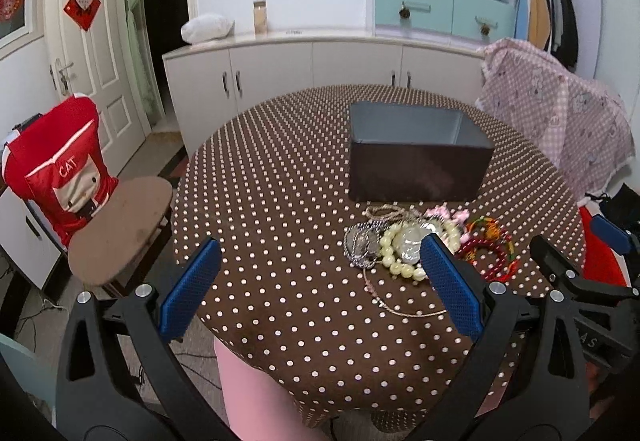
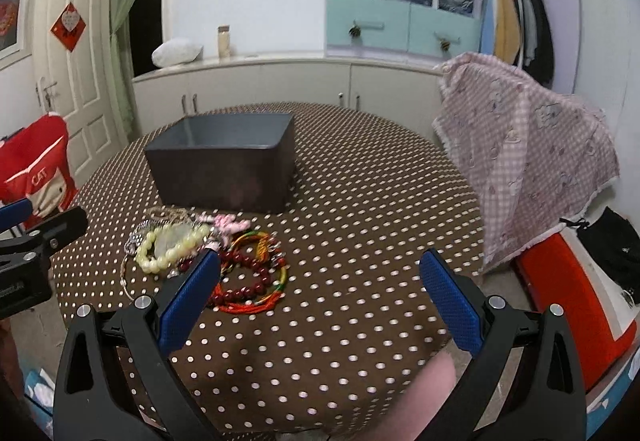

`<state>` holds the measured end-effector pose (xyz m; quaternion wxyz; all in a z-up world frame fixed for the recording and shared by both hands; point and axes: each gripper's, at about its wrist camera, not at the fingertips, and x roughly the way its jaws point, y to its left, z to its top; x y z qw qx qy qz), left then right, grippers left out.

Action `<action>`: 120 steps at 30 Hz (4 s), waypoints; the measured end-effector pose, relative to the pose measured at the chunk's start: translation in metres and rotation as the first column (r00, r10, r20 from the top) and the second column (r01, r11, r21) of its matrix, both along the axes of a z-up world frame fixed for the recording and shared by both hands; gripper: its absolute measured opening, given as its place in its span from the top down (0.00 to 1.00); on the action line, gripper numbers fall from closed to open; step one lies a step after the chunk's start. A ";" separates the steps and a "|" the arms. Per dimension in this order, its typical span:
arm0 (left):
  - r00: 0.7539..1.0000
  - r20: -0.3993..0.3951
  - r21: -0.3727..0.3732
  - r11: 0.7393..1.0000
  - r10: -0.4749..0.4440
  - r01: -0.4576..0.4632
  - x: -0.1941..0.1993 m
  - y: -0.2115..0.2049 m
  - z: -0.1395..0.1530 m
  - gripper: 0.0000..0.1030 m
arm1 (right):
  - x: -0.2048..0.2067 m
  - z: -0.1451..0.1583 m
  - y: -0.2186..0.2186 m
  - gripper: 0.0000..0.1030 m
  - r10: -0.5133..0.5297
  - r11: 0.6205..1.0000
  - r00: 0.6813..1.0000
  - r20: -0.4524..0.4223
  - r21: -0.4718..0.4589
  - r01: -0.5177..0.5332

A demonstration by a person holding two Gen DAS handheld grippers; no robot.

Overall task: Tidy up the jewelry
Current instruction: 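Close the right gripper on the red bead bracelet while the left tool approaches the pile, then grasp the cream bead bracelet with the left gripper while the right lifts the red bracelet, then carry both bracelets over the tin box and open the right gripper to drop the red one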

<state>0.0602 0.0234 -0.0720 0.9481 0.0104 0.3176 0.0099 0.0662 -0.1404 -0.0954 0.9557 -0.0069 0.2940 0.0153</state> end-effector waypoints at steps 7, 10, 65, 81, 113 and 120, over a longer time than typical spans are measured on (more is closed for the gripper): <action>0.999 -0.048 -0.012 1.000 -0.014 0.014 0.011 0.004 -0.013 0.06 | 0.009 -0.014 0.007 0.31 0.022 0.998 0.997 -0.080 0.054 -0.018; 0.998 -0.063 -0.019 1.000 -0.017 0.016 0.014 0.007 -0.017 0.06 | 0.011 -0.017 0.007 0.48 0.045 0.995 0.993 -0.111 0.097 -0.035; 0.959 -0.188 -0.384 0.915 -0.212 0.126 0.052 0.000 -0.039 0.65 | 0.020 0.037 -0.022 0.94 0.198 0.962 0.980 -0.014 0.193 -0.192; 0.949 -0.219 -0.364 0.921 -0.227 0.136 0.057 -0.014 -0.044 0.79 | 0.017 0.027 -0.048 0.94 0.166 0.960 0.986 -0.030 0.234 -0.155; 0.963 -0.044 -0.288 0.926 -0.267 0.244 0.055 0.006 0.019 0.91 | 0.020 0.046 -0.050 0.94 0.162 0.962 0.986 0.030 0.218 -0.165; 0.962 0.009 -0.255 0.929 -0.274 0.267 0.059 0.002 0.044 0.91 | 0.027 0.059 -0.050 0.94 0.182 0.959 0.982 0.058 0.209 -0.191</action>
